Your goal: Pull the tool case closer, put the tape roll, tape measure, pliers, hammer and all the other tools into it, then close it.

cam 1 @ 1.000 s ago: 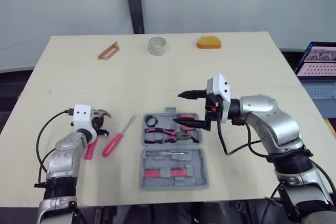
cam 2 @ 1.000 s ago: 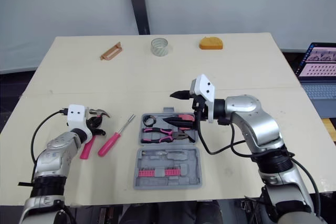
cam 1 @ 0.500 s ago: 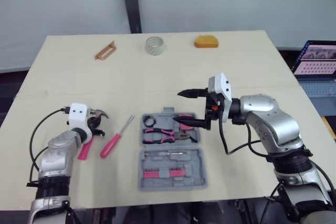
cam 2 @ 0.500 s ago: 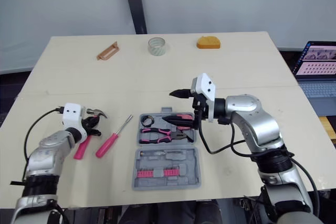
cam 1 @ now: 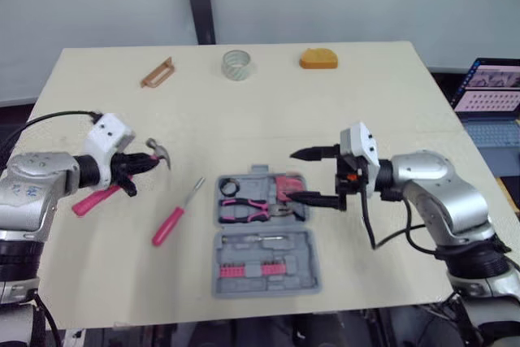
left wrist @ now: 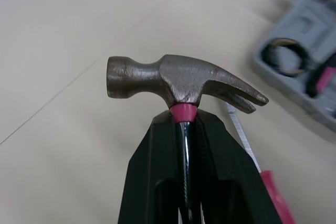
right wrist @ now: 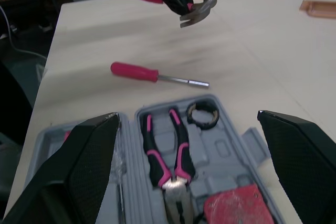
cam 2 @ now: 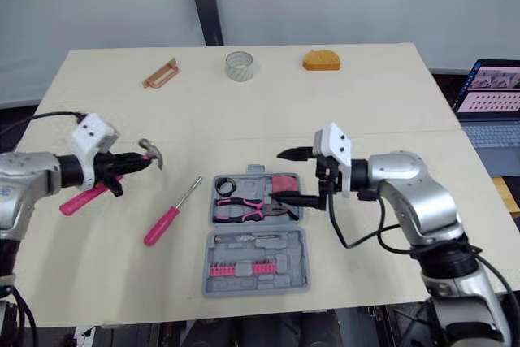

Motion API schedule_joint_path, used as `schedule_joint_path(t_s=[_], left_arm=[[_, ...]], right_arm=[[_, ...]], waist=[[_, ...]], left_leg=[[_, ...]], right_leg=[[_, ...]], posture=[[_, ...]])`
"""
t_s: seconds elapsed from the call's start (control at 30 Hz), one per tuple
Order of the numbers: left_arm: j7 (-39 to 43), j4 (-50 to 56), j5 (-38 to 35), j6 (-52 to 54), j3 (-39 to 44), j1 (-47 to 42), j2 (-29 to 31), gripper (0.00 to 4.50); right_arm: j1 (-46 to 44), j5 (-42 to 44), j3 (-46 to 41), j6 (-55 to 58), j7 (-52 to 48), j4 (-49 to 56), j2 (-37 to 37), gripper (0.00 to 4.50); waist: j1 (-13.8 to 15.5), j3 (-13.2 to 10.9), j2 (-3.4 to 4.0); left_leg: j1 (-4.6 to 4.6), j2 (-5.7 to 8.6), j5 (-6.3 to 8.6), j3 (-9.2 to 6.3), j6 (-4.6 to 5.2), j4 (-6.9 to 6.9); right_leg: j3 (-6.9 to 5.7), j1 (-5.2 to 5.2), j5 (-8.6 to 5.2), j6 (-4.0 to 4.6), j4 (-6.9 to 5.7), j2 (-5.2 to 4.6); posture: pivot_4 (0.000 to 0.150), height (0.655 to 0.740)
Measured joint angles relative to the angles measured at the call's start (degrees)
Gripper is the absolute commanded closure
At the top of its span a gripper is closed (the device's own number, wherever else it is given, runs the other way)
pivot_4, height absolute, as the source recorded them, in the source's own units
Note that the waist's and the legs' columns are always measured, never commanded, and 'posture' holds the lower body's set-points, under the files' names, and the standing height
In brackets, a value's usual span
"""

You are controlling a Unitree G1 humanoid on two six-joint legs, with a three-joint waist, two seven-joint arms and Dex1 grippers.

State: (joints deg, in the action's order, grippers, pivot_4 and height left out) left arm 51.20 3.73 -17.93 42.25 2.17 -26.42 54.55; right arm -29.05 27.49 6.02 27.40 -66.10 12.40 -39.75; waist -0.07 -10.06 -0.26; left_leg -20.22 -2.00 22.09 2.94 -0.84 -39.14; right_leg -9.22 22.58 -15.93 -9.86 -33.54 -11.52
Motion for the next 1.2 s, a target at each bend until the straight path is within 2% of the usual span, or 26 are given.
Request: schedule_joint_path(t_s=[0.23, 0.5, 0.87, 1.2], left_arm=[[5.0, 7.7, -0.4, 4.9, -9.5, -3.7, -0.6, 4.46], [7.2, 15.6, 0.2, 5.9, -18.8, -4.1, -3.5, 4.46], [3.3, 18.6, 4.3, 8.9, -27.7, -6.2, -9.9, 4.46], [-0.9, 21.1, 4.9, 17.5, -32.9, -10.4, -17.3, 4.46]], right_arm=[[6.2, -0.3, -1.1, -1.2, -3.4, 4.3, -7.5, 0.00], [10.4, -0.1, -2.1, -1.0, -4.1, 7.7, -10.2, 0.00], [17.3, -1.8, -2.6, -2.7, -4.1, 7.9, -12.4, 0.00], [19.1, -2.4, -2.9, -3.6, -2.8, 8.0, -12.4, 0.00]], waist=[[-0.1, -0.1, -0.04], [0.6, -0.1, -0.10], [1.6, -0.1, -0.15], [1.6, -0.2, -0.15]], left_leg=[[0.01, -0.01, 0.00, 0.09, 0.00, -0.07], [-0.05, -0.01, 0.00, 0.07, 0.01, -0.20], [-0.19, -0.01, 0.04, 0.02, 0.07, -0.74], [-0.18, -0.01, 0.06, -0.01, 0.11, -0.85]], right_leg=[[0.06, 0.02, 0.00, 0.00, 0.00, 0.00], [0.07, 0.00, 0.00, 0.00, -0.01, -0.01], [0.11, -0.04, 0.06, 0.05, -0.16, -0.01], [0.12, -0.10, 0.09, 0.06, -0.20, -0.01]], posture=[[0.150, 0.7400], [0.150, 0.7400], [0.150, 0.7400], [0.150, 0.7400]])
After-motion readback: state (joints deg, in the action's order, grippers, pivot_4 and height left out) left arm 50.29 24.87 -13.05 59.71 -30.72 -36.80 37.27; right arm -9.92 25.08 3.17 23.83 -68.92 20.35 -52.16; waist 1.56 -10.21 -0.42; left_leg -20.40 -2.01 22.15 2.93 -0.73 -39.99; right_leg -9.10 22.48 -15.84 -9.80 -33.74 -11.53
